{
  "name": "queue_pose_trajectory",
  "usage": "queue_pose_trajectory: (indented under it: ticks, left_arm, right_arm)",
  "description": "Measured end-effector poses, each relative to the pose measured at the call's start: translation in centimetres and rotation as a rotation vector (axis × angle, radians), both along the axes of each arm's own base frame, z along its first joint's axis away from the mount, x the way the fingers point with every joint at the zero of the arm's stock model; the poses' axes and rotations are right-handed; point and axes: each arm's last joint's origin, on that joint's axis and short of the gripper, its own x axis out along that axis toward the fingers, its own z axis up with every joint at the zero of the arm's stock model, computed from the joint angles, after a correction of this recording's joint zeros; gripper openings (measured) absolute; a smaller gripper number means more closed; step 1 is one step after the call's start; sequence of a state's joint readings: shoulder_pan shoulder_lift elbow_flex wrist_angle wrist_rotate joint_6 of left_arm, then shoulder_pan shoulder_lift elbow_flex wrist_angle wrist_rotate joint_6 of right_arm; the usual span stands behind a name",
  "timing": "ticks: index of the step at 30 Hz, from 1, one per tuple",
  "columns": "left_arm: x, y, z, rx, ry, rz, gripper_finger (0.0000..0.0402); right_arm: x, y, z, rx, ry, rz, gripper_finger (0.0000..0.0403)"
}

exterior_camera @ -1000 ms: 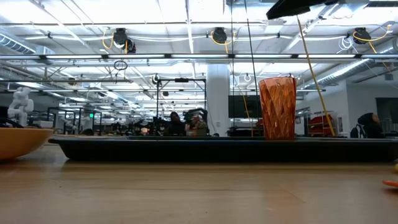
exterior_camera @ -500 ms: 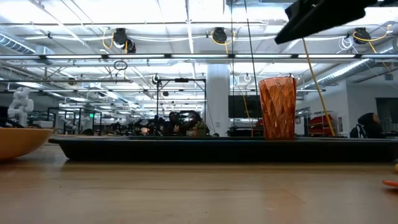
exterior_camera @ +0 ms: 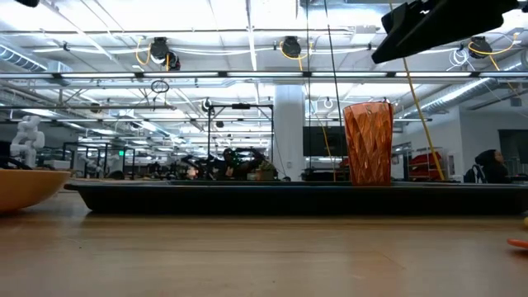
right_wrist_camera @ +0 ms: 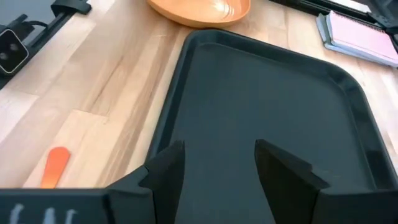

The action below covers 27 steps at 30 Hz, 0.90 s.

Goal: Pick and place plate/cup/fork/spoon on tray
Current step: Put the orange plate in the center of the black tray

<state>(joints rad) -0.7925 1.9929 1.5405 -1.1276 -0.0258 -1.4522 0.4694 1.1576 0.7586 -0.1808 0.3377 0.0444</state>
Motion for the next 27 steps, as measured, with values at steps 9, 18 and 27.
queue_pose_trajectory:
  ticks: [9, 18, 27]
  left_arm:
    - [-1.0, 1.1, -1.3, 0.088, 0.062, 0.115, 0.0239]
    - [-1.1, 0.1, -1.7, 0.044, -0.009, 0.118, 0.0235]
    - [-2.6, -0.4, -2.8, 0.068, 0.016, 0.086, 0.0234]
  right_arm:
    - [0.2, 0.1, 0.3, 0.010, -0.038, 0.007, 0.0189]
    - [0.2, 0.1, 0.3, 0.010, -0.038, 0.007, 0.0189]
    - [0.2, 0.1, 0.3, 0.013, -0.038, 0.004, 0.0189]
